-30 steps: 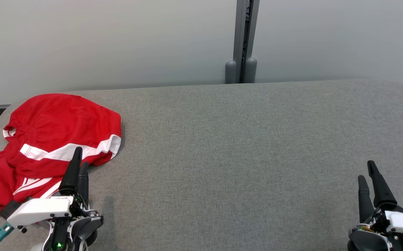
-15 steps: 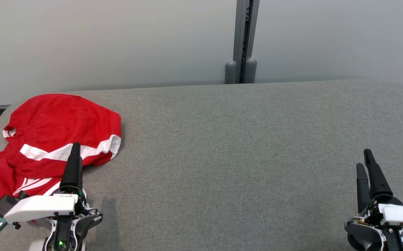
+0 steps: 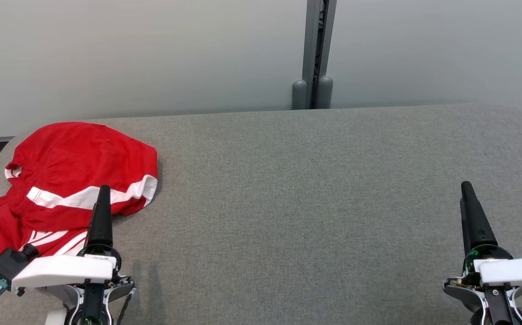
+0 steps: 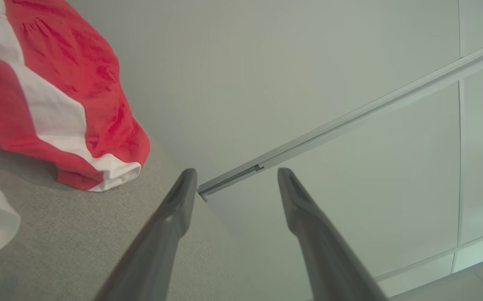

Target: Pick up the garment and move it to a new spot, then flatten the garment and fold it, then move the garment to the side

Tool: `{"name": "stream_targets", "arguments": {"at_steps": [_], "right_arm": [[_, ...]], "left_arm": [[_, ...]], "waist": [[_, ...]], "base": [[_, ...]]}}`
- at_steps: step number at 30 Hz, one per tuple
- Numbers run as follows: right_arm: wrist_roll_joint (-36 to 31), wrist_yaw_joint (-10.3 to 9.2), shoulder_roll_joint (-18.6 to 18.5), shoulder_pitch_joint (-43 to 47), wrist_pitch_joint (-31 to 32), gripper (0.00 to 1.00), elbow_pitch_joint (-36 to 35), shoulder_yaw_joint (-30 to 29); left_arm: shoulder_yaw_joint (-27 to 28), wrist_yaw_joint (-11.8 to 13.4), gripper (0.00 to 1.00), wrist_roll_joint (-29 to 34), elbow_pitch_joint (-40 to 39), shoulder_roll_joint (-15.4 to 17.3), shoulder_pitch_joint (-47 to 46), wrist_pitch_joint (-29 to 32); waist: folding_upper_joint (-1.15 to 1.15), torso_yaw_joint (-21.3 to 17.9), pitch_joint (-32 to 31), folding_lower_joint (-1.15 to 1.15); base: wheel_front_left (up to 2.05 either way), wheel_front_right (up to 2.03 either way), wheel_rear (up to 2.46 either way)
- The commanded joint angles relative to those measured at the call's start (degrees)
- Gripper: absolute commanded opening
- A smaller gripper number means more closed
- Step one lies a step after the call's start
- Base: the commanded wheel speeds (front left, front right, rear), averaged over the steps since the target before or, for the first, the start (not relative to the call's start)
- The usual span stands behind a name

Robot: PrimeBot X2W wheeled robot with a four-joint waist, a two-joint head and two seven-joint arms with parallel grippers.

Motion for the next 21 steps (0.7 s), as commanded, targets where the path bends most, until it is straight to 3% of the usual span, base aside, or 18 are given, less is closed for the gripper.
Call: {"name": "stream_targets", "arguments": {"at_steps": [1,21], "right_arm": [[-1.96,0.26,-0.86,-1.66,-0.68,1.0,-1.12,0.18],[-26.81,0.3,-1.06,-1.54,-3.08,1.0,-0.2,1.5]], "left_arm": [[-0.11,0.3,1.0,1.95,-1.42,0.38,-0.69,-0.56],[-2.24,2.48,1.0,24.05,-4.36,0.48,2.03,-4.79]], "waist": [[0.0,-0.01,-0.01,0.0],[0.0,-0.14,-0.34,0.0]], "base": [[0.0,0.0,0.0],[0.0,0.0,0.0]]}}
